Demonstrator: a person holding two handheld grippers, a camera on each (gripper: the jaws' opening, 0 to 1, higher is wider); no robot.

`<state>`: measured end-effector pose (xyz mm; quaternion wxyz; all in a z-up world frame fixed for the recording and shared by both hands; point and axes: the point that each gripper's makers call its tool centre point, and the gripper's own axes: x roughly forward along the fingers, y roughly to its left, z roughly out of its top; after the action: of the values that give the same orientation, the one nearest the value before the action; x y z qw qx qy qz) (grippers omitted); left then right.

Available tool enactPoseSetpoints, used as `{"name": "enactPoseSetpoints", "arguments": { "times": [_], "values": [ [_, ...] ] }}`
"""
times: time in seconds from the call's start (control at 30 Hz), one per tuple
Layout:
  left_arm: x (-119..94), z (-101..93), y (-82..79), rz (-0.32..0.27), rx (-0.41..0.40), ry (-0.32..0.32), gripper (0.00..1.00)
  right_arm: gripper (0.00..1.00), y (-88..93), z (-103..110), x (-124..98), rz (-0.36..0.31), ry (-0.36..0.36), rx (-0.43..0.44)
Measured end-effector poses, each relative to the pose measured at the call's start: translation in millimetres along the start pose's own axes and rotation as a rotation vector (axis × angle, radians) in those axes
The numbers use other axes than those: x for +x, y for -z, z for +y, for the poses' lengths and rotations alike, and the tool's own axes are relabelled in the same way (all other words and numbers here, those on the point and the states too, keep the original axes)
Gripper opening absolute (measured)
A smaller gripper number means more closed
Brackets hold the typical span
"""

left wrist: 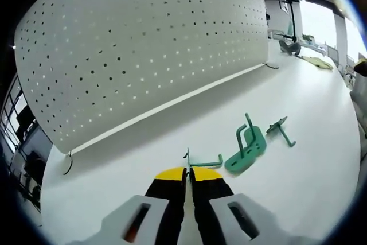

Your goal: Insert the hook assembly into the mounting plate slot until the hook locks in place.

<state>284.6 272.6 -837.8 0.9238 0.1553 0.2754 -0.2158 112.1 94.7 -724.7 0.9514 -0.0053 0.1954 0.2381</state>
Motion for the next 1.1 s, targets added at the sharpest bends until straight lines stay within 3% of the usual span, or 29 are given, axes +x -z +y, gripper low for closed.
{"name": "enactPoseSetpoints", "arguments": {
  "times": [0.53, 1.1],
  "values": [
    [-4.1, 3.2, 3.7, -0.004, -0.029, -0.005, 0.02, 0.75, -0.3, 1.2, -0.3, 0.000, -0.001, -0.008],
    [-14.7, 2.7, -7.2, -0.034, -0.066, 0.004, 0.02, 0.75, -0.5, 2.8, 0.3, 0.001, -0.007, -0.013]
  ]
}}
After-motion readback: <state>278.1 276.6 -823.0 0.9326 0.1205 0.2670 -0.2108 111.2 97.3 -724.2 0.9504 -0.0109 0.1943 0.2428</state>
